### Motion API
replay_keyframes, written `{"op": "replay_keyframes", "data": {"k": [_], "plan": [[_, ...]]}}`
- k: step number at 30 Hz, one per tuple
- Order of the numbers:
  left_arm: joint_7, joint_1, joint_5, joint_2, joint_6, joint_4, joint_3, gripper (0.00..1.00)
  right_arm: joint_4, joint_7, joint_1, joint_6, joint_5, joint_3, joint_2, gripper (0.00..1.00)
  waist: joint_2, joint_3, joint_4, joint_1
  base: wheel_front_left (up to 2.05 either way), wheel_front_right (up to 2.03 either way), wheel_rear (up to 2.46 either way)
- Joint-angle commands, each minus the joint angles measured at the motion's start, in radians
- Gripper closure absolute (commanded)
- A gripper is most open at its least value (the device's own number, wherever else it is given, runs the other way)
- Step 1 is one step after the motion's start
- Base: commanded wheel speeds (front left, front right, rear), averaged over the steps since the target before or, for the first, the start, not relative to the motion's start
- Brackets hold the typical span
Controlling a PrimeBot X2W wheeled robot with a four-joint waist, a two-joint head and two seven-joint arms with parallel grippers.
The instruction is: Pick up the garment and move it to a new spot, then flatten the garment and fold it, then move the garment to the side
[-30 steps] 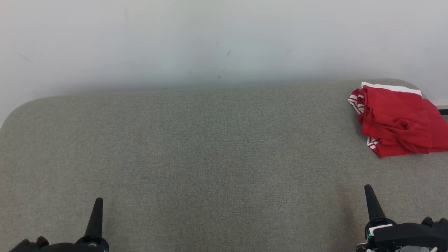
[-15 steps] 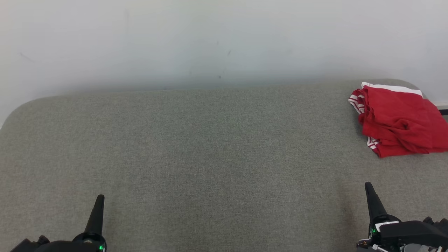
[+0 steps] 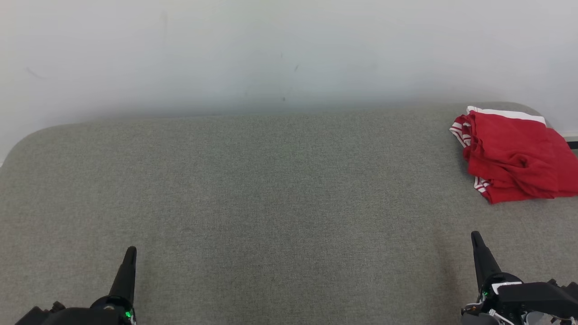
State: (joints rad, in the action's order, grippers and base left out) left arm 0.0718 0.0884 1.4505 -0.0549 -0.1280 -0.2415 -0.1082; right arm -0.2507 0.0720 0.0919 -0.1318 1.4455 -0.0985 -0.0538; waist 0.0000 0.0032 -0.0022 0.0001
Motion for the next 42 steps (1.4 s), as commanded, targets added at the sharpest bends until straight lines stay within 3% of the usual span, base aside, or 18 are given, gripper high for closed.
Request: {"op": "replay_keyframes", "data": {"k": [1,22,42], "plan": [[0.008,0.013,0.024,0.0,-0.003,0.001,-0.004,1.0,0.006,0.008,0.011,0.002,0.019,-0.004,0.001,1.0,-0.0001,0.0,0.0,-0.0001,0.0,0.0,0.0],[0.046,0.026,0.167,0.006,-0.004,-0.006,-0.008,1.0,0.008,0.046,0.021,0.002,0.172,-0.018,0.005,1.0,0.0,0.0,0.002,-0.0001,0.0,0.0,0.0],[0.046,0.026,0.164,0.005,-0.004,-0.005,-0.008,1.0,0.007,0.046,0.02,0.002,0.168,-0.018,0.005,1.0,0.0,0.0,0.002,-0.0001,0.0,0.0,0.0]]}}
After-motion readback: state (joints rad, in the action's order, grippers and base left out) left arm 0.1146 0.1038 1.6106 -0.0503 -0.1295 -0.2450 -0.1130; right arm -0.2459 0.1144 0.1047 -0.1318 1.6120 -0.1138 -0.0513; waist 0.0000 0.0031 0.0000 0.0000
